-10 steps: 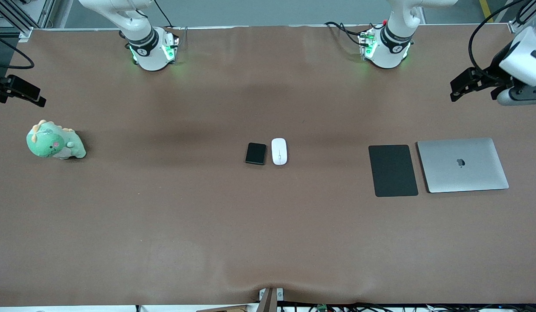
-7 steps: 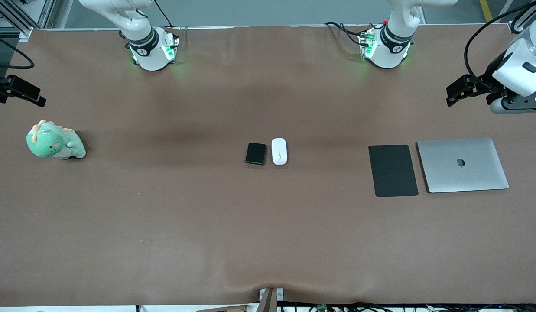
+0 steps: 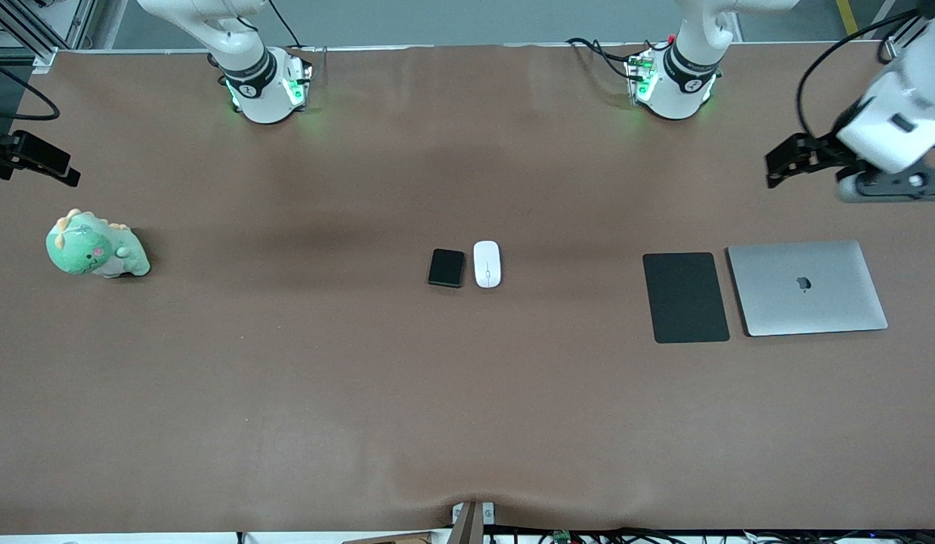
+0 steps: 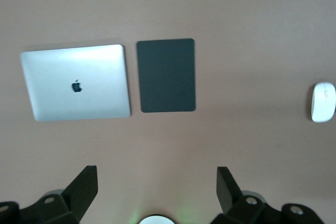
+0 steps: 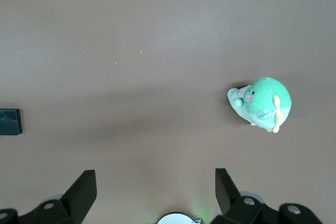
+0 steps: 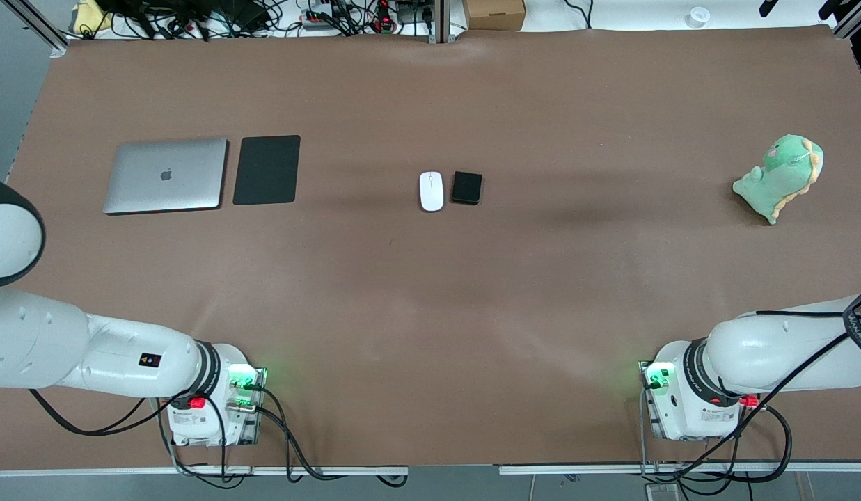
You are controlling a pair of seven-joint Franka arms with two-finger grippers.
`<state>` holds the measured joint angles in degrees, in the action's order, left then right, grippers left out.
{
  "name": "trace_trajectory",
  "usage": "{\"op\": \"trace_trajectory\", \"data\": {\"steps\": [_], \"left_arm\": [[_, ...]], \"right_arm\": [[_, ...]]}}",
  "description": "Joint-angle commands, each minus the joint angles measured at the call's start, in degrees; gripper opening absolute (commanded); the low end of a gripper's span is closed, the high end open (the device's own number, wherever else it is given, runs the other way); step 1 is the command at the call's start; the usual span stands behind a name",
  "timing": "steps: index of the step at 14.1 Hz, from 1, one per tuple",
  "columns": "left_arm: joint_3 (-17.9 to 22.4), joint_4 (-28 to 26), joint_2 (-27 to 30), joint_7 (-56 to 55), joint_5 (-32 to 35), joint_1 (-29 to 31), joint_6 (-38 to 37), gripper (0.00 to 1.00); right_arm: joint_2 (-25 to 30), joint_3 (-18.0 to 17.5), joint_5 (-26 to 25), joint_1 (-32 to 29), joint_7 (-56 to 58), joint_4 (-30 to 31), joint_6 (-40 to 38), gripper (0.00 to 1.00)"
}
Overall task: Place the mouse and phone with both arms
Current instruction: 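Move the left gripper over the white mouse beside the phone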
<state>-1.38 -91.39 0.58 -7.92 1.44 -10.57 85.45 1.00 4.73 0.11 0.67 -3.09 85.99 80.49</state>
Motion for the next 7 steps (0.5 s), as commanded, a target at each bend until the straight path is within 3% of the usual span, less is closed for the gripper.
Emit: {"op": "trace_trajectory", "data": {"steps": [1, 4, 7], "left_arm": [[-5.8, 1.8, -7.1, -2.9, 2.9, -3.5, 0.4, 1.00], [-7.4, 2.2, -14.0, -12.1, 3.7, -8.1, 6.4, 1.00], [-7.4, 8.0, -24.7, -21.3, 3.2, -13.6, 13.5, 1.00]], "right_arm": [[-0.5, -0.9, 0.8, -1.5, 0.8, -1.0, -0.8, 1.00], [-0.5, -0.9, 0.8, -1.5, 0.8, -1.0, -0.8, 1.00], [-0.5, -0.8, 0.8, -1.5, 0.8, -1.0, -0.7, 1.00]]}}
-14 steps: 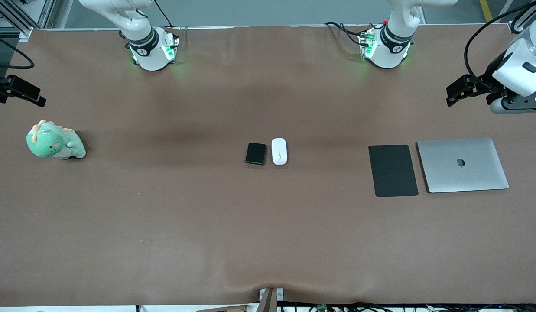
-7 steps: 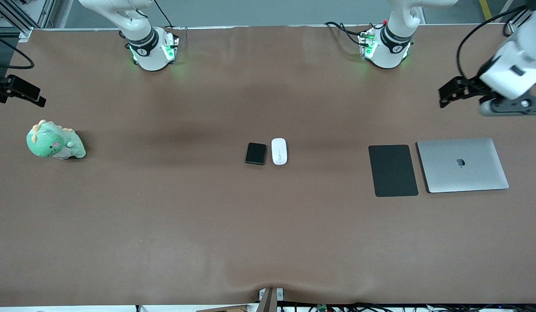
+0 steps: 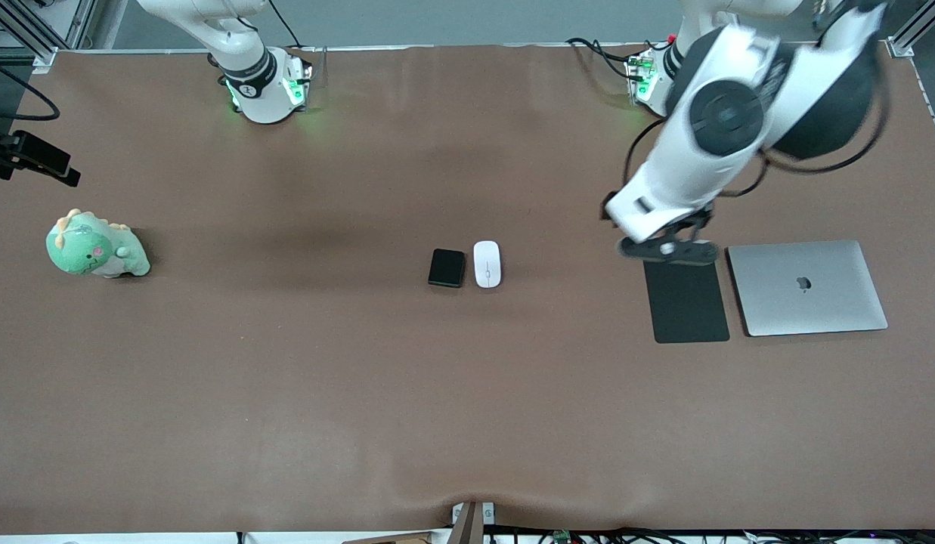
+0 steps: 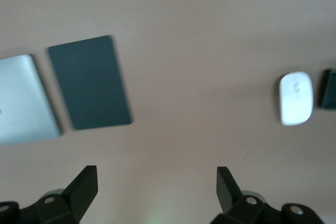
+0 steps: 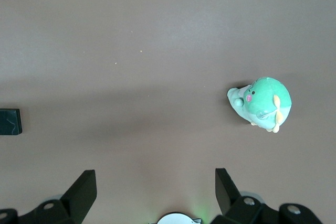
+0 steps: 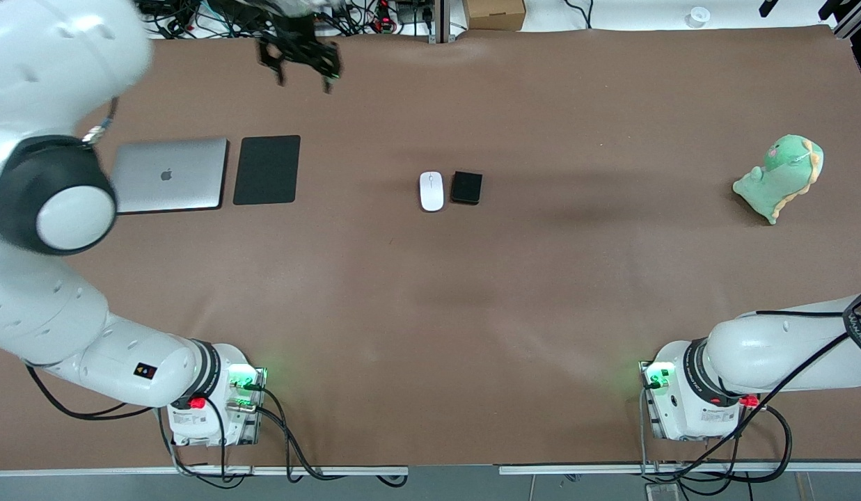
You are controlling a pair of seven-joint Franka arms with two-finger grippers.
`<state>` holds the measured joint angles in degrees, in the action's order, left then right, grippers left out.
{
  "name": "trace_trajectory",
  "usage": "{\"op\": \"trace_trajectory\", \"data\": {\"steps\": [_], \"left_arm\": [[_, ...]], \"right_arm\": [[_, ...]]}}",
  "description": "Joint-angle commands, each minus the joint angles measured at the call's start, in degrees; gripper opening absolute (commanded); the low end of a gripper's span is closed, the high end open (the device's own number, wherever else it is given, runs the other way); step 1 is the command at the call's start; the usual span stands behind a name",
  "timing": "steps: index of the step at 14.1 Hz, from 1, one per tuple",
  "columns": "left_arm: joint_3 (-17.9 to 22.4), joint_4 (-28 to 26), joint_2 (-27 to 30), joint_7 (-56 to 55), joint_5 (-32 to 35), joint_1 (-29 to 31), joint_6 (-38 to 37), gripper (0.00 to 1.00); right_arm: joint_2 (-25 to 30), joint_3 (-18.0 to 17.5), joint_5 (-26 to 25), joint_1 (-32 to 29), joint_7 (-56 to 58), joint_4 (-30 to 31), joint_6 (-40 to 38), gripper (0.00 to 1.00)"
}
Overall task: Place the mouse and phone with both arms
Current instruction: 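Move the left gripper over the white mouse beside the phone, then lower the left gripper and close it on the white mouse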
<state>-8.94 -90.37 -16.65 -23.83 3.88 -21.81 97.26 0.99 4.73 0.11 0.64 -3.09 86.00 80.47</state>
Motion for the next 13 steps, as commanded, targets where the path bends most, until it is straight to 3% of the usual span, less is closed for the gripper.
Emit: {"op": "trace_trajectory", "data": {"steps": [1, 3, 6, 13], "left_arm": [[0.2, 10.2, -11.6, -10.5, 0.8, -4.2, 3.4, 1.00], [0.4, 14.6, -18.7, -17.5, 1.0, -7.9, 8.2, 1.00], [0.2, 14.4, -24.3, -24.5, 0.9, -11.6, 16.9, 1.00], [0.8, 12.5, -29.0, -33.1, 1.6, -17.9, 20.8, 1.00]], "right_arm": [[-0.5, -0.9, 0.8, -1.4, 0.8, -1.0, -0.8, 1.00], [-0.5, -0.9, 0.8, -1.4, 0.8, -1.0, -0.8, 1.00], [-0.5, -0.9, 0.8, -1.7, 0.8, -1.0, -0.8, 1.00], [-0.5, -0.8, 0.8, -2.1, 1.2, -1.0, -0.8, 1.00]]}}
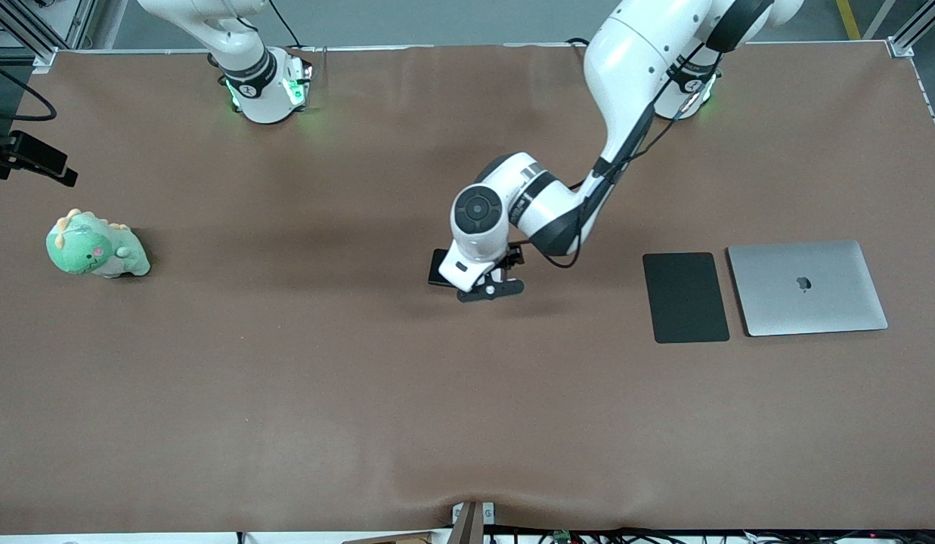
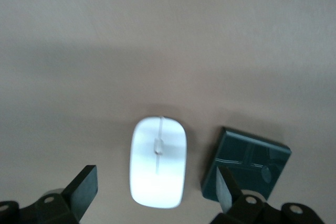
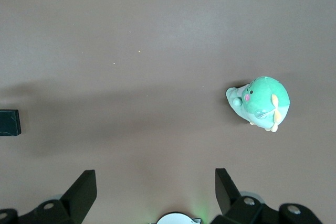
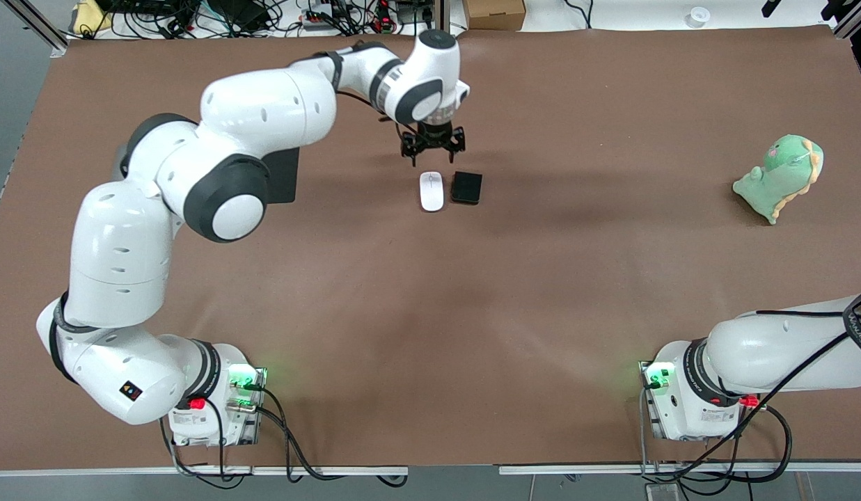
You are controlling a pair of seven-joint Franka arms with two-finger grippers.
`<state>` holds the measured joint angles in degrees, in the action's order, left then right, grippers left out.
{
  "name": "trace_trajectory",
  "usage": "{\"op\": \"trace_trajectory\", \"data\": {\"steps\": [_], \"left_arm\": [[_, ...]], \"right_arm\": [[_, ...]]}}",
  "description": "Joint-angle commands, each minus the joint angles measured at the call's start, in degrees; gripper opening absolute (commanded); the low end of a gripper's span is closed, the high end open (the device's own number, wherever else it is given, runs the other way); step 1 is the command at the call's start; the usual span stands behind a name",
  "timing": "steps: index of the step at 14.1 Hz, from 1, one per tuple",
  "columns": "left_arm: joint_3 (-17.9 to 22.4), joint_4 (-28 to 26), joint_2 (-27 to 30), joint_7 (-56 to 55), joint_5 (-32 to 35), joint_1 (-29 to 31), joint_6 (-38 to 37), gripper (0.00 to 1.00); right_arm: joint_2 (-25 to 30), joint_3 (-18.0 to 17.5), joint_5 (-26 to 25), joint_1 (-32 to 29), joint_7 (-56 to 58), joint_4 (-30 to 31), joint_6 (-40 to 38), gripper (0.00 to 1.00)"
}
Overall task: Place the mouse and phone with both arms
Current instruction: 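Lower the left gripper and close it on the white mouse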
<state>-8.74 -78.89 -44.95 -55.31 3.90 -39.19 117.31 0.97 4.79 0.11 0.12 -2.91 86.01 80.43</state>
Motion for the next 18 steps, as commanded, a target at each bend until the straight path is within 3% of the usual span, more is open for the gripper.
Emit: {"op": "trace_trajectory", "data": {"steps": [1, 6, 18], "left_arm": [[0.6, 0.8, -1.1, -1.6, 1.6, -0.6, 1.5, 1.00], [0.6, -4.3, -1.1, -1.2, 1.6, -0.5, 4.7, 1.00], [0.6, -7.0, -0.8, -1.9, 1.6, -0.7, 4.7, 0.91]], "right_arm": [[-0.5, -0.8, 0.8, -1.6, 1.1, -1.0, -0.7, 1.00], [-0.5, -0.8, 0.8, -1.6, 1.1, -1.0, -0.6, 1.00], [-0.5, -0.8, 0.8, -1.5, 1.1, -1.0, -0.6, 1.00]]}}
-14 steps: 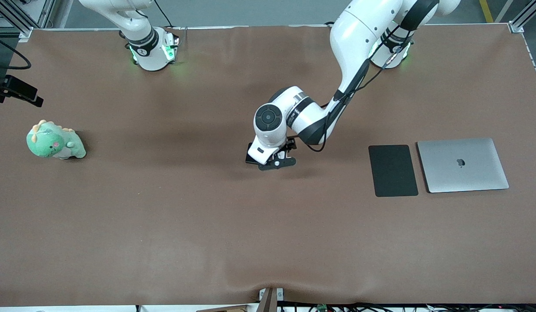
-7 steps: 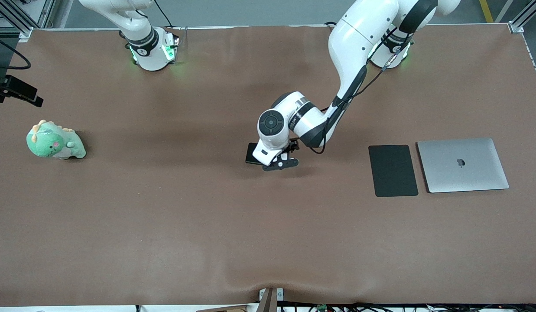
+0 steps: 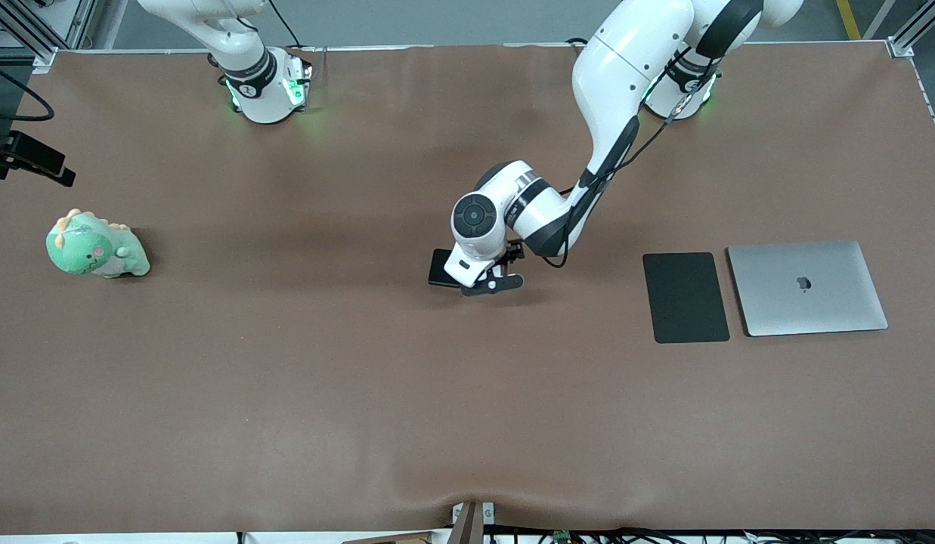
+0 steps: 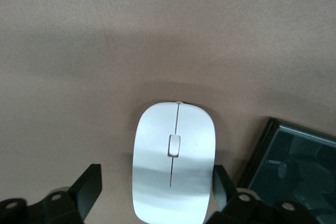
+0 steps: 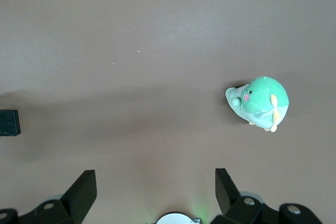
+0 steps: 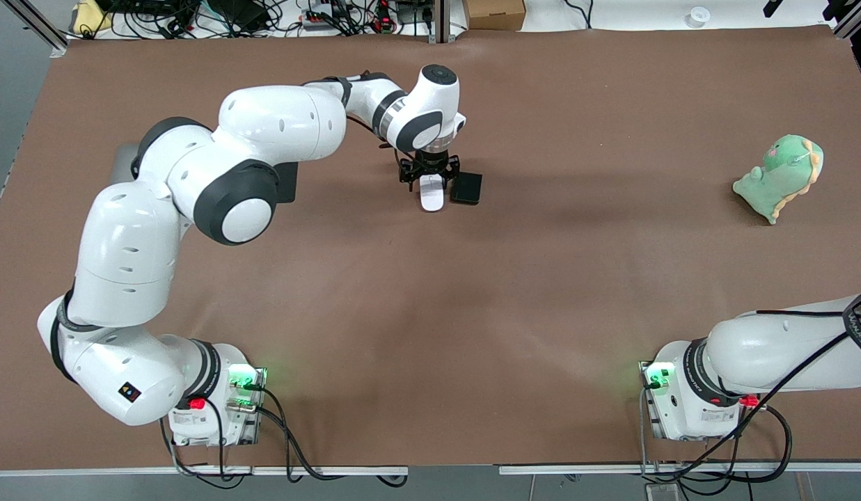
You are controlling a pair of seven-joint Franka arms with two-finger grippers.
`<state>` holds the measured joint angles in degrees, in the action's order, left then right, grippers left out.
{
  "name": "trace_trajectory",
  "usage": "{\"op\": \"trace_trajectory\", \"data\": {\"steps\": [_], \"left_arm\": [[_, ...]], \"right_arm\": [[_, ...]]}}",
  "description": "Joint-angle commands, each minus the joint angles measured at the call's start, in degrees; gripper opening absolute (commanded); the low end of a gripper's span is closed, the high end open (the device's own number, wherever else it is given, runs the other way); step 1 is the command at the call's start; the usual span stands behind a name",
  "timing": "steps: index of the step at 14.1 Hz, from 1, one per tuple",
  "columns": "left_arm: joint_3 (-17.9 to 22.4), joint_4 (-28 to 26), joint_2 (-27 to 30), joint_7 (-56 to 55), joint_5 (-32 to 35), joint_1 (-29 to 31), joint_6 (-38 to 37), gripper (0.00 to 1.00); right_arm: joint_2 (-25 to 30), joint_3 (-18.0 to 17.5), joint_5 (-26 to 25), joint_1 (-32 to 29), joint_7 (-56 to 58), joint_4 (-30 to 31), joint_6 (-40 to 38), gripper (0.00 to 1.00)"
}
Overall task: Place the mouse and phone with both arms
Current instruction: 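Lower the left gripper and close it on the white mouse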
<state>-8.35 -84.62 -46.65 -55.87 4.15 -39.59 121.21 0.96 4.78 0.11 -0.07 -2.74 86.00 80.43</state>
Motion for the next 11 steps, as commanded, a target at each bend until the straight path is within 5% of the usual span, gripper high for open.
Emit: {"op": "trace_trajectory", "data": {"steps": [1, 11], "left_arm": [[0.1, -1.2, 0.9, -1.4, 1.4, -0.6, 0.8, 0.90], [0.2, -1.9, 0.5, -2.0, 1.4, -1.6, 2.6, 0.87]], "right_arm": [[-0.5, -0.8, 0.8, -1.3, 0.9, -1.0, -0.6, 1.00], [-0.5, -0.8, 0.8, -1.3, 0.9, -1.0, -0.6, 1.00]]}}
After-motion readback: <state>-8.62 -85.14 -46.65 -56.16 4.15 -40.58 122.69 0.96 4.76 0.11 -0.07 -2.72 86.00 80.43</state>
